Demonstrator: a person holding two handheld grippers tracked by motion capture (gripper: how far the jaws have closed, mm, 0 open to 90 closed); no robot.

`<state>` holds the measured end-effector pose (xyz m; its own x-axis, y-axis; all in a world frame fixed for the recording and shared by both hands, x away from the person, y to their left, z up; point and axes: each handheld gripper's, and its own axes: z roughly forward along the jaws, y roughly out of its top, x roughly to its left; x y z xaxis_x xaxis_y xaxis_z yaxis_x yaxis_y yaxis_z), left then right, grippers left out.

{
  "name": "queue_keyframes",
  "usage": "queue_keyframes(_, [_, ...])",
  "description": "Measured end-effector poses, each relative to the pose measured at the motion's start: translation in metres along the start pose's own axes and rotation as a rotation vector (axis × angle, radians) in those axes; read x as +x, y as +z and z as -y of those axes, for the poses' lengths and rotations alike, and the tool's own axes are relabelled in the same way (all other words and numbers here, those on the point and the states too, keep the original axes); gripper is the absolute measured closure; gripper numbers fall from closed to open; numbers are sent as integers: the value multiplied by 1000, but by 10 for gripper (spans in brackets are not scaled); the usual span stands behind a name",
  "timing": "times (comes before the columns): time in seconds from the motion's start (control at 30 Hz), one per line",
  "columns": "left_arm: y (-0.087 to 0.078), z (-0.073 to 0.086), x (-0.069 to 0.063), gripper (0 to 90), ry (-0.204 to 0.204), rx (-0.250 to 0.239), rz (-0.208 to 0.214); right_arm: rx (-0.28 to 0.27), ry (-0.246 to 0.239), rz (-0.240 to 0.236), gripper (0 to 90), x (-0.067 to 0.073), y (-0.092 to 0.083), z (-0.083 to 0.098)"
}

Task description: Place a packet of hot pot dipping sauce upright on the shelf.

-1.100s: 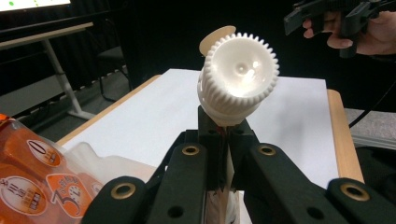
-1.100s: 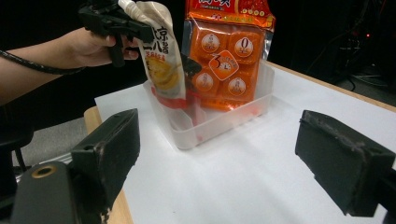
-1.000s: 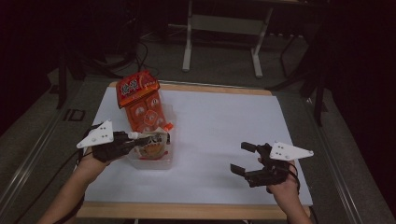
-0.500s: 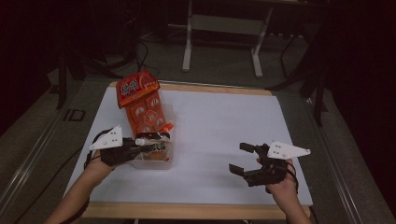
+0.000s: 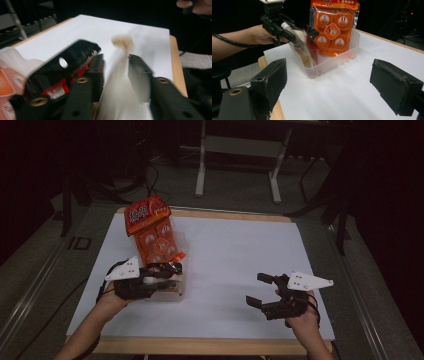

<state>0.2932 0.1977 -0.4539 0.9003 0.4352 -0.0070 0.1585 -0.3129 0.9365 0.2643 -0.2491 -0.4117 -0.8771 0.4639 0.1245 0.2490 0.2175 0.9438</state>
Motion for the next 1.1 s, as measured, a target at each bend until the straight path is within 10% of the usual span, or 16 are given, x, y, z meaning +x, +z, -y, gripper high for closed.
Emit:
queue_keyframes(0.27, [-4,-11,-3,549,8,10,-29,-2,1,1,141,0,-1,0])
queue_keyframes(0.73, [-8,-34,-14,61,-37,-12,-92,-3,-1,6,141,-1,-2,0])
queue_keyframes(1.1, [-2,-56,-34,17,-47,-19,-115,-2,3,6,141,-1,-1,2])
